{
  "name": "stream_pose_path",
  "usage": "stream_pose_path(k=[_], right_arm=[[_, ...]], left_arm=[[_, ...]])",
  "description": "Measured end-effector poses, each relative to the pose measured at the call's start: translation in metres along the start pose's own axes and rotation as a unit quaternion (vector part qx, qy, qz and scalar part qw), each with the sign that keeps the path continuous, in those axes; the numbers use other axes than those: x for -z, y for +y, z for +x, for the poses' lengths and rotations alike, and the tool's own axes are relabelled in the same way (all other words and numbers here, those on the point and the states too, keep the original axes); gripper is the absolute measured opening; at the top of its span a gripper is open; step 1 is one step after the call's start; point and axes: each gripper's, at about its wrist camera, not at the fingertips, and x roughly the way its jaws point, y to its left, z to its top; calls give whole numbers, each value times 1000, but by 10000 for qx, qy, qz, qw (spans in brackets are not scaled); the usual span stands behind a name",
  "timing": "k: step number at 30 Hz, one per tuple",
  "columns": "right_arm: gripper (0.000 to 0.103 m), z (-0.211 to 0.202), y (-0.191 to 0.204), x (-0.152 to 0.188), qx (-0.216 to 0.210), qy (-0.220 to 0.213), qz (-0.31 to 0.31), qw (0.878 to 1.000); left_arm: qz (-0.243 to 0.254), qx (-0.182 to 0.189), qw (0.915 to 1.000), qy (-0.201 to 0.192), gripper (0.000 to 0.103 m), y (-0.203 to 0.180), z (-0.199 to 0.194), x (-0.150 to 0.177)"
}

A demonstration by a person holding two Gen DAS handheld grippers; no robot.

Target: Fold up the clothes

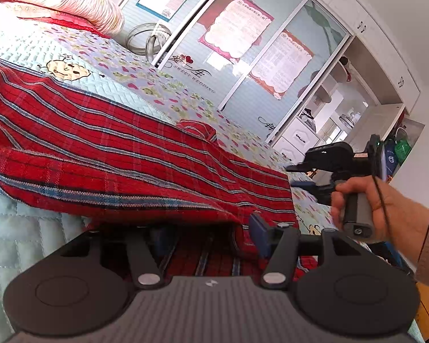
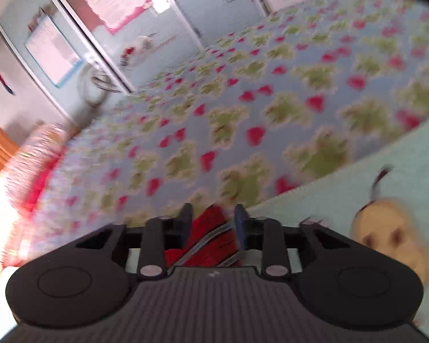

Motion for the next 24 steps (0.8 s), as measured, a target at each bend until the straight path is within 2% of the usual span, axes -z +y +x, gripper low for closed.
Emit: stream_pose_path(k=[3,6,10,14,16,18,20,24], right_arm=[[26,9,-1,17,-237,-2,29,9997],[29,11,17,32,-118,-199,-874,9959],[33,20,31,50,74,-294,-1854,9822],[34,32,24,57,82,-408,-2015,9786],[39,39,26,60,76,-464,-2194,9745],[48,48,28,57,38,-312,-2242,9740],[53,50,26,50,-129,-219,-2162,9760],[53,57,4,38,-658,-120,-1543,9858]], left_arm=[[-11,14,10000,-5,61,0,-1,0],[-25,24,10000,-12,61,0,-1,1],[-22,20,10000,-17,61,0,-2,2],[-3,9,10000,-23,61,-1,-2,2],[1,9,10000,-24,61,-1,-2,2],[1,9,10000,-24,62,0,-2,2],[4,-3,10000,-20,62,-1,-2,1],[18,-16,10000,-12,62,-2,-2,1]])
